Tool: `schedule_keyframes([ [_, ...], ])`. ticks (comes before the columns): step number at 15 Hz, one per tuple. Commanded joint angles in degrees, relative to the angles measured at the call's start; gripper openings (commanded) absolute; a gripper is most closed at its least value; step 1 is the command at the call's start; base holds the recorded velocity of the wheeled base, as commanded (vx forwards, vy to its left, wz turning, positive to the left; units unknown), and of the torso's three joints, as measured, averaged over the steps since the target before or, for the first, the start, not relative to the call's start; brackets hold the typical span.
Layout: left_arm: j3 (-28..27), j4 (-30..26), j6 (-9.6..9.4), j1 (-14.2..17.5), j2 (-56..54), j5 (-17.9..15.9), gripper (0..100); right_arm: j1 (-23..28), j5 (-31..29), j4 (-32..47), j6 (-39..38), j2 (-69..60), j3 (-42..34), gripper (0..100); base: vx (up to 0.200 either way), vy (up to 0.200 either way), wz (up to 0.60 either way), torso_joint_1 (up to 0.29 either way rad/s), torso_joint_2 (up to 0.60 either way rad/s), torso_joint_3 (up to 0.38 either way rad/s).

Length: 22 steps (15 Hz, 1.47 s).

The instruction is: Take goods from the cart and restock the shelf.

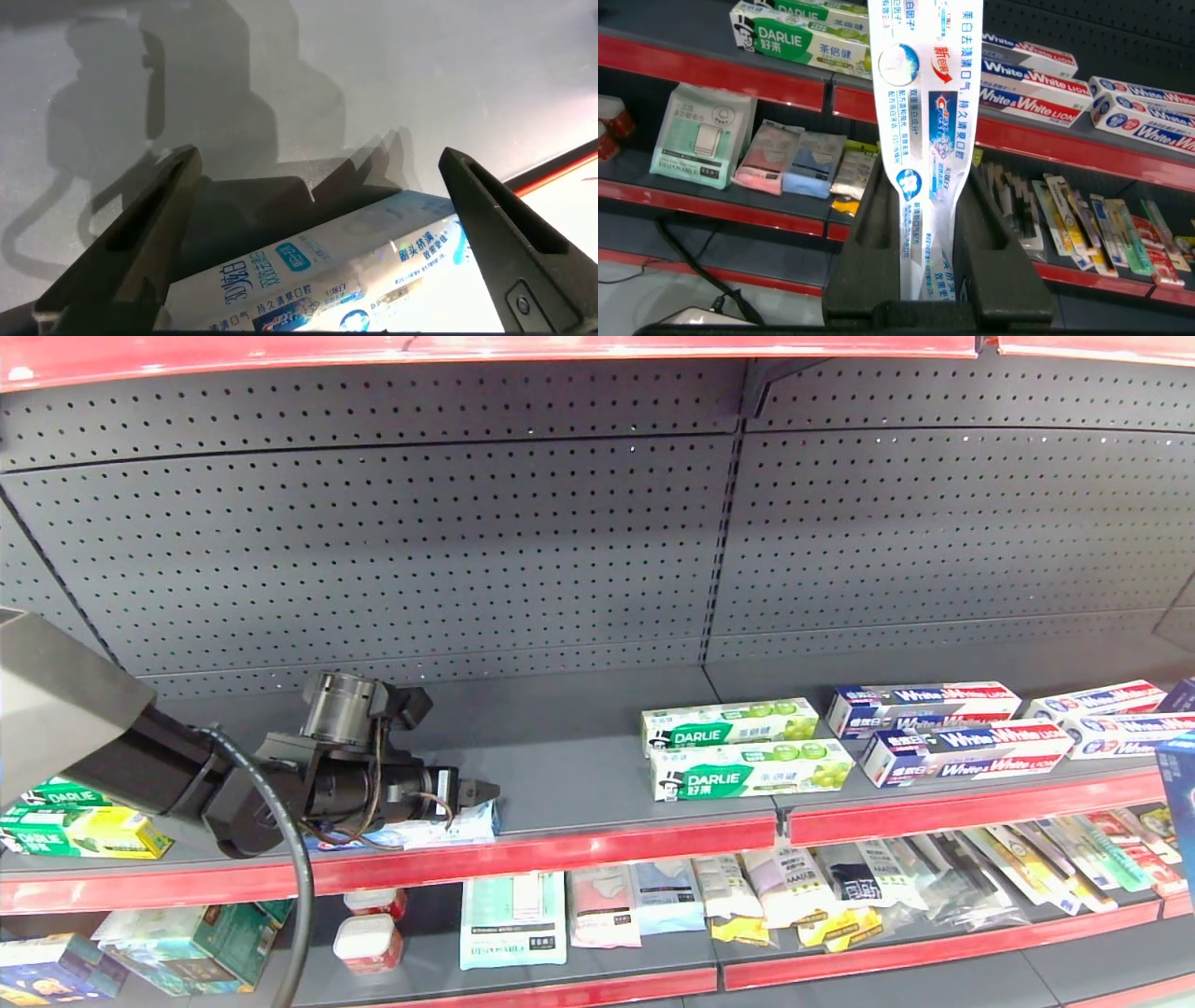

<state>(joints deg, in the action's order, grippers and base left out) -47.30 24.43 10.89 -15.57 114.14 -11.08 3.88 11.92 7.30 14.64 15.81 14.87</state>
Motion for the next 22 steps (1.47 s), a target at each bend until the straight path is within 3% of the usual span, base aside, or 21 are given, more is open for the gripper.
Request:
schedule_keyframes([
  [1, 0.0, 0.0, 0.01, 0.0, 0.0, 0.0, 100, 0.0, 0.0, 0.0, 0.1, 0.0, 0.0, 0, 0.0, 0.0, 0.0, 0.0, 0.0, 0.0],
  [12, 0.7, 0.0, 0.36, 1.5, -8.2, 2.1, 100, 0.1, -0.1, 0.0, 0.0, -1.1, -1.7, 0, 0.0, 0.0, 0.0, 0.0, 0.0, 0.0],
  [19, 19.6, -0.2, -0.25, 2.6, -36.3, 3.8, 100, 0.2, -1.3, -0.8, 0.7, 2.6, -0.6, 0, 0.0, 0.0, 0.0, 0.0, 0.0, 0.0],
  [21, 26.9, -0.7, -3.42, 2.6, -48.0, 3.7, 100, 0.0, -2.8, -1.0, 1.0, 5.9, 1.6, 0, 0.0, 0.0, 0.0, 0.0, 0.0, 0.0],
  [22, 31.9, -1.3, -5.96, 2.6, -56.9, 3.3, 100, -0.3, -2.3, -1.0, 1.4, 8.5, 3.1, 0, 0.0, 0.0, 0.0, 0.0, 0.0, 0.0],
])
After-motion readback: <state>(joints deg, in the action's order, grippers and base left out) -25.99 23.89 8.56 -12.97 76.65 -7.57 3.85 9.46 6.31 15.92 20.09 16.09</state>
